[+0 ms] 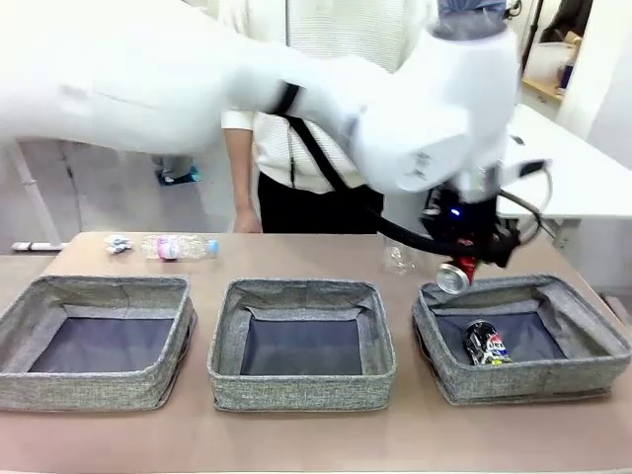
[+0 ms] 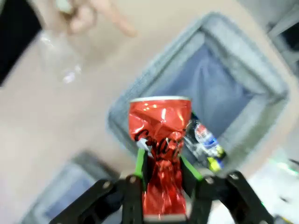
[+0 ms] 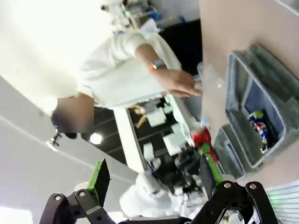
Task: Sort the waste into the appropriate baskets.
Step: Place the picked waste into the Fabric basket indicated by the person.
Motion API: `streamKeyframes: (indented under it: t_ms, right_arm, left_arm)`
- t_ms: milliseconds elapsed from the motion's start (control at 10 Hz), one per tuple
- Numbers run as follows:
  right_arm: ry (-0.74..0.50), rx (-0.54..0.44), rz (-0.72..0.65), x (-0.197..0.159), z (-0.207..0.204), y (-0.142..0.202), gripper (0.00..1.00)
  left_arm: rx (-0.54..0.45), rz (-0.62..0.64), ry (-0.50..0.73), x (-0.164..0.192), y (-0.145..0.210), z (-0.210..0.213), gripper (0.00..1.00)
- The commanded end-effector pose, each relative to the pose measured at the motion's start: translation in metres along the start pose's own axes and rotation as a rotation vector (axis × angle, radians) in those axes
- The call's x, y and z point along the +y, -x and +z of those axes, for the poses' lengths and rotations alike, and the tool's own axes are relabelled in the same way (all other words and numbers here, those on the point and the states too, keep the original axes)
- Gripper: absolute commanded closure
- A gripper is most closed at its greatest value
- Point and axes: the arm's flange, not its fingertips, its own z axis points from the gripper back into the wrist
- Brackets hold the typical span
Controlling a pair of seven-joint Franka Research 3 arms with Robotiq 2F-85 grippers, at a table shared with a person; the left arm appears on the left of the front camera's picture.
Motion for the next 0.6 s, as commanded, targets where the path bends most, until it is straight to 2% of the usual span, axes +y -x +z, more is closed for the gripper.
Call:
streamKeyframes:
  t_ms: [0,200,500]
  right_arm:
    - [0.072,0.072,0.039,0.008,-0.034,0.007,0.0]
    - [0.072,0.072,0.039,0.008,-0.034,0.007,0.0]
    - [0.072,0.072,0.039,0.008,-0.034,0.007,0.0]
  left_arm:
    - [0.005,-0.059,0.019,-0.008,-0.075,0.01,0.72]
    - [0.026,-0.066,0.036,-0.017,-0.071,-0.001,0.72]
    - [0.05,-0.044,0.065,-0.013,-0.065,-0.001,0.72]
